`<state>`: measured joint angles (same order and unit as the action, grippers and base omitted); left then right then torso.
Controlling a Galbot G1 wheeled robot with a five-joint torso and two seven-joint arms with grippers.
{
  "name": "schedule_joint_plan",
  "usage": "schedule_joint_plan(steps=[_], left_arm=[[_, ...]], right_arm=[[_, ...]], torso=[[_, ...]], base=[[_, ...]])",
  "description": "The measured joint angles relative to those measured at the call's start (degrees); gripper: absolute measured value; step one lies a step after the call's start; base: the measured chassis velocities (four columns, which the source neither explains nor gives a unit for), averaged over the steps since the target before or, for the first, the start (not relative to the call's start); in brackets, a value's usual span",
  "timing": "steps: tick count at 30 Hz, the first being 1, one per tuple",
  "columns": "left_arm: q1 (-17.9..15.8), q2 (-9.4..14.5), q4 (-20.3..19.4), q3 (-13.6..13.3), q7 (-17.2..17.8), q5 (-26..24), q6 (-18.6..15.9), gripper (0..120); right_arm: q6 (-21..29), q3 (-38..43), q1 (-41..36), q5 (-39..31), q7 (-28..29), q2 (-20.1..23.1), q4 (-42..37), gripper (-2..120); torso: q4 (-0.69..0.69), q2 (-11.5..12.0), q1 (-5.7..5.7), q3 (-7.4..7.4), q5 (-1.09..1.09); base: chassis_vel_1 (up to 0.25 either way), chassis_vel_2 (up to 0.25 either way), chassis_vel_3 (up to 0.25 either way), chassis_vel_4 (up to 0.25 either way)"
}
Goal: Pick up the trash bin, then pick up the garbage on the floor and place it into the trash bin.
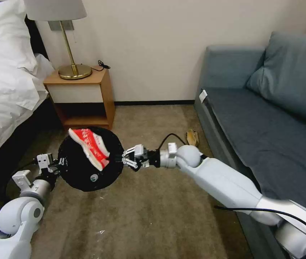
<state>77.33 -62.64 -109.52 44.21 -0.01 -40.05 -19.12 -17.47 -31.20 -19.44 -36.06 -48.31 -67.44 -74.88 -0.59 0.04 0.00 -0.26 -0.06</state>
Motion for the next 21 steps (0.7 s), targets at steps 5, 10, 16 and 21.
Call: schedule_joint_plan(steps=[5,10,16,21], left_arm=[[0.3,0.0,-0.5,0.0,0.0,-0.1,0.0,1],[0.9,0.0,-1.2,-0.1,-0.2,0.0,0.0,1],[2.0,0.2,-2.4,-0.1,-0.2,0.0,-0.1,1],[2.3,0.4,-2.8,0.2,-0.2,-0.1,-0.1,1]], right_arm=[[-0.4,-0.3,0.0,0.7,0.0,-0.5,1.7,0],[-0.5,-0.5,1.2,1.3,0.9,-2.1,4.7,0],[-0.5,-1.4,3.8,1.4,1.7,-4.2,7.4,0],[-0.7,-1.8,4.1,2.0,1.6,-5.1,9.2,0]], torso=[[-0.01,0.0,0.00,0.00,0.00],[-0.01,0.0,0.00,0.00,0.00],[0.00,0.0,0.00,0.00,0.00],[0.01,0.0,0.00,0.00,0.00]], base=[[0.000,0.000,0.000,0.000],[0.000,0.000,0.000,0.000],[0.000,0.000,0.000,0.000],[0.000,0.000,0.000,0.000]])
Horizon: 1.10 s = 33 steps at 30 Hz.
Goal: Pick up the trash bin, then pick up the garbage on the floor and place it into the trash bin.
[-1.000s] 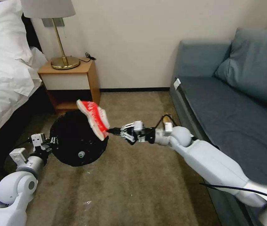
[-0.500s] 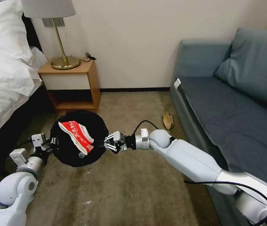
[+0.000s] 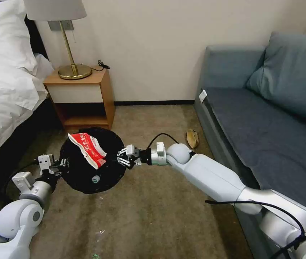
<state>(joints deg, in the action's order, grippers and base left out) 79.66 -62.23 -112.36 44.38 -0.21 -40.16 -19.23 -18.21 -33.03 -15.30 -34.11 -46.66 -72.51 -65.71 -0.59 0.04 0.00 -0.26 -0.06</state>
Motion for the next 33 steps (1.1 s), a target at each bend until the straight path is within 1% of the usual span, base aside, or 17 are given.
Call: schedule_joint_plan(steps=[4,12,17,23,25,26,27,28,30,31,32,33], left_arm=[[-0.1,0.1,0.0,0.1,0.0,-0.2,0.0,1],[-1.1,0.1,0.9,-0.5,0.2,-0.3,0.0,1],[-1.6,-0.3,1.1,-1.5,0.3,0.1,-0.1,1],[-1.7,-0.3,1.3,-1.6,0.3,0.2,-0.1,1],[-1.7,-0.3,1.5,-1.6,0.3,0.2,-0.1,1],[-1.7,-0.3,1.5,-1.6,0.3,0.2,-0.1,1],[-1.8,-0.3,1.6,-1.6,0.3,0.2,-0.1,1],[-1.8,-0.3,1.6,-1.6,0.3,0.2,-0.1,1],[-2.0,-0.5,1.9,-1.8,0.3,0.3,-0.1,1],[-2.0,-0.5,1.9,-1.8,0.3,0.3,-0.1,1],[-2.0,-0.5,1.9,-1.8,0.2,0.4,-0.1,1],[-2.1,-0.6,2.0,-1.9,0.2,0.4,-0.1,1]], right_arm=[[-0.2,-0.4,-0.4,0.4,-0.4,0.2,0.0,0],[-0.9,-0.1,-3.1,1.5,-0.9,2.3,-1.0,0],[-0.9,-0.4,-1.9,1.8,-0.7,1.5,-0.5,0],[-1.4,-1.0,-0.7,1.9,0.1,0.8,-0.1,0],[-2.3,-1.5,-0.3,1.8,0.3,0.6,0.2,8],[-2.3,-1.5,-0.3,1.8,0.3,0.6,0.2,8],[-2.5,-1.7,-0.1,1.8,0.1,0.6,0.2,13],[-2.5,-1.7,-0.1,1.8,0.1,0.6,0.2,13],[-2.5,-1.8,0.0,1.7,-0.6,0.4,0.1,27],[-2.5,-1.8,0.0,1.7,-0.6,0.4,0.1,27],[-2.5,-1.8,0.0,1.7,-0.6,0.4,0.1,30],[-2.6,-1.8,0.0,1.7,-0.3,0.4,0.2,38]], torso=[[0.00,0.0,0.00,0.00,0.00],[-0.03,0.0,0.00,0.00,0.01],[-0.01,0.0,0.00,0.00,0.01],[0.00,0.0,0.00,0.00,0.00],[-0.01,0.0,0.00,0.00,0.00],[-0.01,0.0,0.00,0.00,0.00],[-0.01,0.0,0.00,0.00,0.00],[-0.01,0.0,0.00,0.00,0.00],[-0.01,0.0,0.00,0.00,0.00],[-0.01,0.0,0.00,0.00,0.00],[-0.01,0.0,0.00,0.00,0.00],[-0.01,0.0,0.00,0.00,0.00]], base=[[0.000,0.000,0.000,0.000],[0.000,0.000,0.000,0.000],[0.000,0.000,0.000,0.000],[0.000,0.000,0.000,0.000],[0.000,0.000,0.000,0.000],[0.000,0.000,0.000,0.000],[0.000,0.000,0.000,0.000],[0.000,0.000,0.000,0.000],[0.000,0.000,0.000,0.000],[0.000,0.000,0.000,0.000],[0.000,0.000,0.000,0.000],[0.000,0.000,0.000,0.000]])
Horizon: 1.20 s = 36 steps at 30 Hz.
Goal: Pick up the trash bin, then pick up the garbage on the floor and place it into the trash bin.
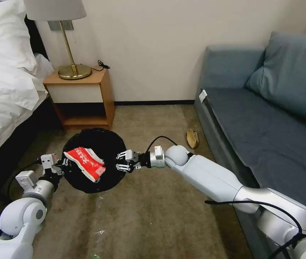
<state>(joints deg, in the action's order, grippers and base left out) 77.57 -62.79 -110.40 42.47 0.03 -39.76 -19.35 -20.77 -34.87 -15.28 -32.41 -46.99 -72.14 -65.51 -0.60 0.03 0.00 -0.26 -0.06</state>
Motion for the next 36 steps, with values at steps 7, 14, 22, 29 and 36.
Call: schedule_joint_plan(steps=[7,14,22,29,36], left_arm=[[0.0,0.2,0.0,0.0,0.0,0.0,-0.1,1],[-0.6,0.8,1.4,0.2,0.8,-0.6,-0.2,1],[0.8,0.8,0.8,2.1,1.4,-1.3,-0.2,1],[1.7,0.6,-0.5,3.3,1.7,-2.2,-0.2,1],[2.4,0.4,-1.6,3.9,2.1,-2.6,-0.3,1]], right_arm=[[-0.7,1.7,0.2,-0.8,0.9,0.2,0.0,61],[1.4,9.5,2.1,-10.2,-1.5,4.7,-11.6,88],[1.8,15.5,2.1,-15.0,12.3,8.9,-21.5,100],[2.2,33.3,-14.2,-4.1,39.8,9.1,-29.6,100],[3.5,50.9,-31.2,1.9,45.1,7.8,-38.7,100]], torso=[[0.01,0.0,0.00,0.00,0.00],[-0.01,0.0,0.00,0.01,0.01],[0.04,0.0,0.00,0.01,-0.01],[-0.04,0.0,0.00,0.00,0.05],[0.01,0.0,0.00,0.00,0.01]], base=[[0.000,0.000,0.000,0.000],[0.000,0.000,0.000,0.000],[0.000,0.000,0.000,0.000],[0.000,0.000,0.000,0.000],[0.000,0.000,0.000,0.000]])
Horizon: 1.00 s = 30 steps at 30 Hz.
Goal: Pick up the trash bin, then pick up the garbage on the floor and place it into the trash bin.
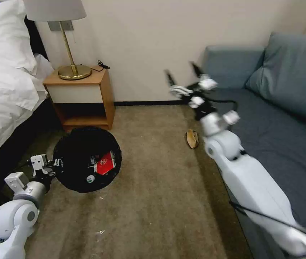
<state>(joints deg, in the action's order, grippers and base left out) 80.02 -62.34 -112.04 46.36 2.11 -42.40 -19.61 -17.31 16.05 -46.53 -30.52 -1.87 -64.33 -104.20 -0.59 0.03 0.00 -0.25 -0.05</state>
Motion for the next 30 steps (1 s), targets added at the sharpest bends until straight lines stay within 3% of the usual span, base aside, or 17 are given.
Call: schedule_joint_plan(steps=[7,12,18,30], left_arm=[[0.5,-0.8,-0.9,0.0,0.1,0.4,0.0,1],[0.6,-1.0,-1.0,-0.2,0.1,0.7,0.0,1],[-0.1,-1.6,-1.0,-0.8,0.1,0.9,0.0,1],[-0.4,-1.8,-0.7,-0.8,0.1,1.0,0.0,1]], right_arm=[[1.4,11.5,-12.3,1.7,-2.4,-0.8,-5.5,100],[1.3,14.9,-17.4,1.6,-5.0,-0.5,-6.2,100],[-0.2,15.0,-21.8,1.9,-7.5,-0.9,-6.3,100],[-1.9,14.2,-23.3,2.8,-8.2,-2.5,-5.0,100]], torso=[[0.00,0.0,0.00,0.00,0.00],[0.00,0.0,0.00,0.01,0.00],[0.00,0.0,0.00,0.00,0.00],[0.00,0.0,0.00,0.00,-0.01]], base=[[0.000,0.000,0.000,0.000],[0.000,0.000,0.000,0.000],[0.000,0.000,0.000,0.000],[0.000,0.000,0.000,0.000]])
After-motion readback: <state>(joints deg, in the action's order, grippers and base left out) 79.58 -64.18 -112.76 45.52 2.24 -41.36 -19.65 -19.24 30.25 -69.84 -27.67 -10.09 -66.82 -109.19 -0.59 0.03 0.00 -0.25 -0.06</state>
